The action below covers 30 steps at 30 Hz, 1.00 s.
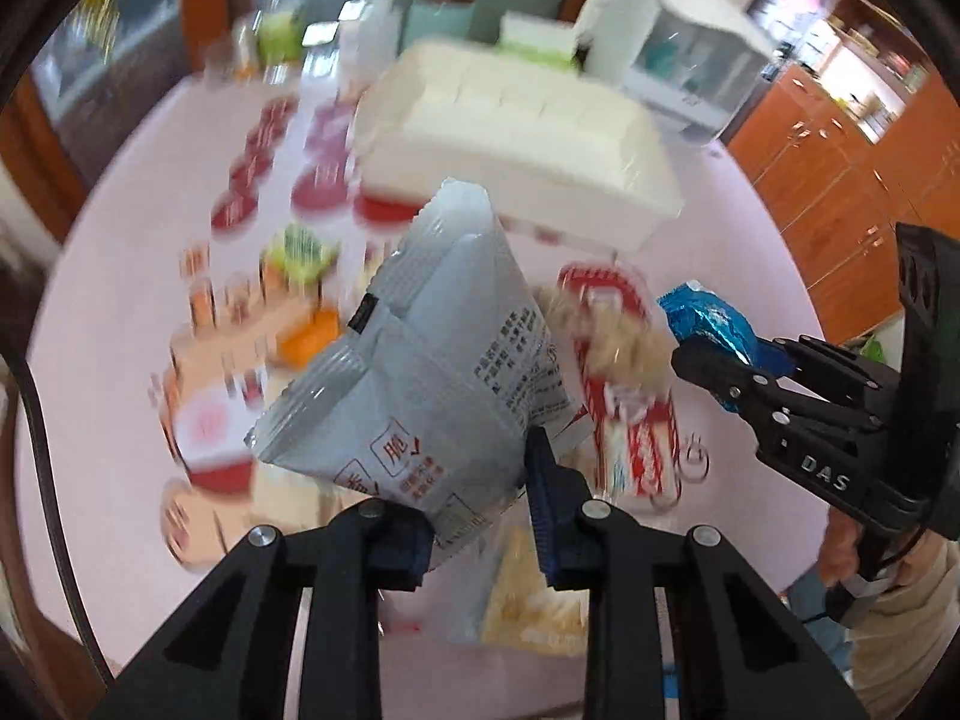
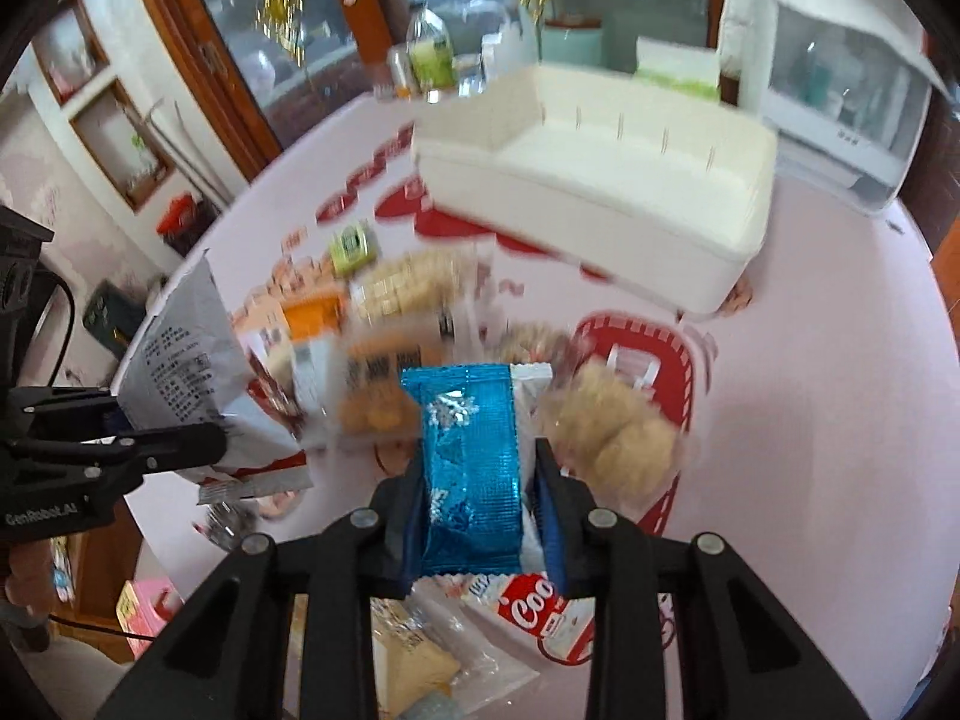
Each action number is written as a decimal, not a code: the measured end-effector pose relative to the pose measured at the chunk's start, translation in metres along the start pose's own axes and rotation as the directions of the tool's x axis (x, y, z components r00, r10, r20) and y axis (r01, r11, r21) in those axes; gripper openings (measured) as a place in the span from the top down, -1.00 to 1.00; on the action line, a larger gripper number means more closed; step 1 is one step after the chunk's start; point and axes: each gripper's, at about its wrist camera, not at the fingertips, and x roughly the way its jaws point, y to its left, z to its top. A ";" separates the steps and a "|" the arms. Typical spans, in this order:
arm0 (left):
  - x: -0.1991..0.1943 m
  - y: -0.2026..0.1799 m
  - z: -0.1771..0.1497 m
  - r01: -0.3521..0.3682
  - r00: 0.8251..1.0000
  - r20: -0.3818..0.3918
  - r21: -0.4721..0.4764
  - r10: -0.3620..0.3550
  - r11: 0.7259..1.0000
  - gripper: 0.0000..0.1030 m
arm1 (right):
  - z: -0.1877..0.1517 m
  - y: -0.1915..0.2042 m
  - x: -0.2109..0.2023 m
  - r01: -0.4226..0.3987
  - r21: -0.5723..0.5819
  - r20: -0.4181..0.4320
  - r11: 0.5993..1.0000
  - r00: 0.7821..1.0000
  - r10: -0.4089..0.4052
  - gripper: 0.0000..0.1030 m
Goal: Organize snacks
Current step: 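Carry both snacks over the white tray and open both tools to drop them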
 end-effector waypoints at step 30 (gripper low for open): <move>0.044 -0.029 0.245 -0.178 0.940 0.321 0.165 0.118 0.970 0.45 | 0.202 -0.090 0.006 0.259 0.307 0.106 0.916 0.947 -0.304 0.34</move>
